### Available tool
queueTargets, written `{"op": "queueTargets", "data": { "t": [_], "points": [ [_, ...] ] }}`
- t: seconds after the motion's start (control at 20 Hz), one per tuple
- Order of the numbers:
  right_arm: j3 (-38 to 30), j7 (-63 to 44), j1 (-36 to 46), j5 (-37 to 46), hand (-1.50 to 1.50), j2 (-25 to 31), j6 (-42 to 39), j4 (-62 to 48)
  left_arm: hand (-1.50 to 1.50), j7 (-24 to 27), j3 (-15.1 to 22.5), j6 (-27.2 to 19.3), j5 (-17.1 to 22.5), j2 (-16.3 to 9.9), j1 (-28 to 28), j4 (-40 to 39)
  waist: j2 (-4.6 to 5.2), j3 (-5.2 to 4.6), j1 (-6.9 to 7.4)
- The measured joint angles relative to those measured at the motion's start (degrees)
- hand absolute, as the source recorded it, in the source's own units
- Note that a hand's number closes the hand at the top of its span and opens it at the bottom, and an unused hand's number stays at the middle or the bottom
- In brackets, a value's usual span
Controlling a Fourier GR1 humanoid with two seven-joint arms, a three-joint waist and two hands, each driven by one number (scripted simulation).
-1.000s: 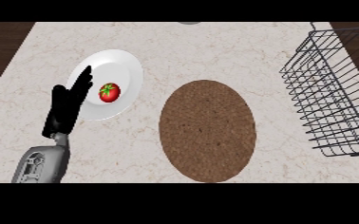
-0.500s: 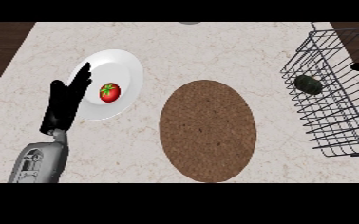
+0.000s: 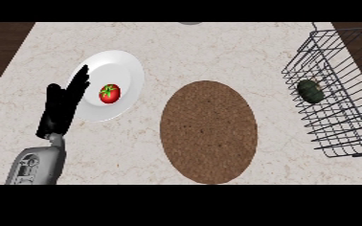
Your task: Pick the squash from the placemat and place it in the basket
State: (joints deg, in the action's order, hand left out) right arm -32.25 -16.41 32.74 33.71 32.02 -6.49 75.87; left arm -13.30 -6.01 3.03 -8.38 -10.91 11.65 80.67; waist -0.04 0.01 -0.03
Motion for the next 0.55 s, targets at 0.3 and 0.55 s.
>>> {"op": "queueTargets", "data": {
  "t": [0.3, 0.55],
  "points": [
    [-9.5, -0.7, -3.8, -5.9, -1.50, 4.3, 0.0, -0.5, 0.00, -0.9, -0.4, -0.5, 0.0, 0.1, 0.5, 0.4, -0.10, 0.01, -0.57],
    [-17.9, 1.6, -10.0, -12.3, -1.50, 9.8, -5.1, -3.0, 0.00, -0.3, -0.9, -0.6, 0.1, 0.1, 0.8, -0.3, -0.09, 0.00, -0.80]
  ]
}}
